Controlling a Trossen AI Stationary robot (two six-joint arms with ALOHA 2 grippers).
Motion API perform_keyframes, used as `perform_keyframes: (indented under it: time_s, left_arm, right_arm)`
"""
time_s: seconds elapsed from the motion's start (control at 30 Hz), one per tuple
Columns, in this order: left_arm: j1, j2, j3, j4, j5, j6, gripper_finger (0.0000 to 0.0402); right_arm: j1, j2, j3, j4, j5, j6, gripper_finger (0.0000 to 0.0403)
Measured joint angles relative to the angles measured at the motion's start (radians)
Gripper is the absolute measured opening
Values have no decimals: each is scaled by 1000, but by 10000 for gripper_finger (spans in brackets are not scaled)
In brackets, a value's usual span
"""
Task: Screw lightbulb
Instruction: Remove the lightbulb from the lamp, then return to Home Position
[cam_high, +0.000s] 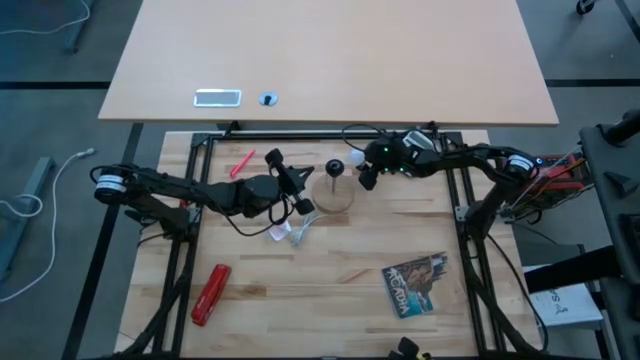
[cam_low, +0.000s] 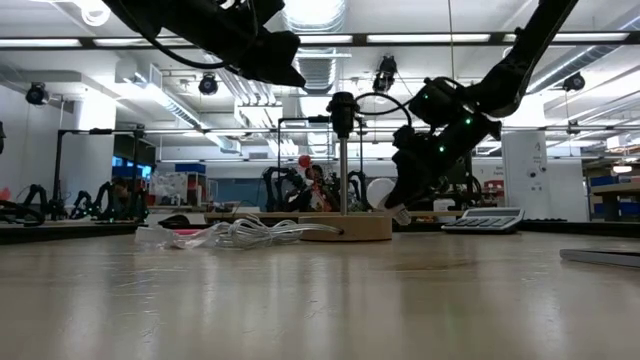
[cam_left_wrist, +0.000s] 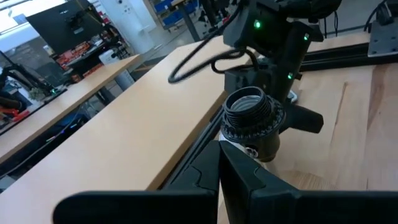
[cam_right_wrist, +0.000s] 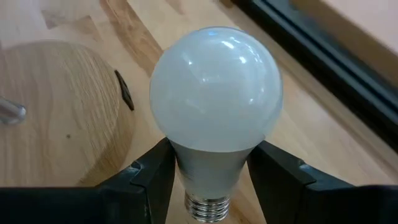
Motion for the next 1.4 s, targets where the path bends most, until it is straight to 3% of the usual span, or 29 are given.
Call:
perform_keyframes:
  time_s: [0.2, 0.57, 0.87, 0.93, 1.0, 1.07, 1.13, 1.27, 1.4]
  left_arm:
    - [0, 0, 0, -7, 0, 0, 0]
    - [0, 0, 0, -18, 0, -16, 0]
    - [-1, -1, 0, -49, 0, -29, 0]
    - [-15, -19, -1, -45, 26, -37, 0]
    - [-35, -72, -2, -32, 135, 0, 0]
    - [-48, -152, 0, -41, 281, 50, 0]
    - [-50, -236, -5, -89, 358, 71, 0]
    - [-47, -392, -108, -171, 340, 43, 0]
    - [-49, -544, -272, -95, 344, 4, 0]
  right_arm:
    - [0, -38, 0, -17, -2, 0, 190]
    - [0, -53, 0, -21, -2, 3, 249]
    - [0, -99, 11, -51, -2, -1, 246]
    - [0, -140, 15, -90, -7, -25, 241]
    - [0, -192, 19, -126, -43, -58, 236]
    - [0, -262, 20, -150, -118, -73, 231]
    - [0, -344, 15, -155, -227, -92, 226]
    - [0, -535, -15, -156, -395, -144, 218]
    - [0, -737, -82, -146, -403, -195, 210]
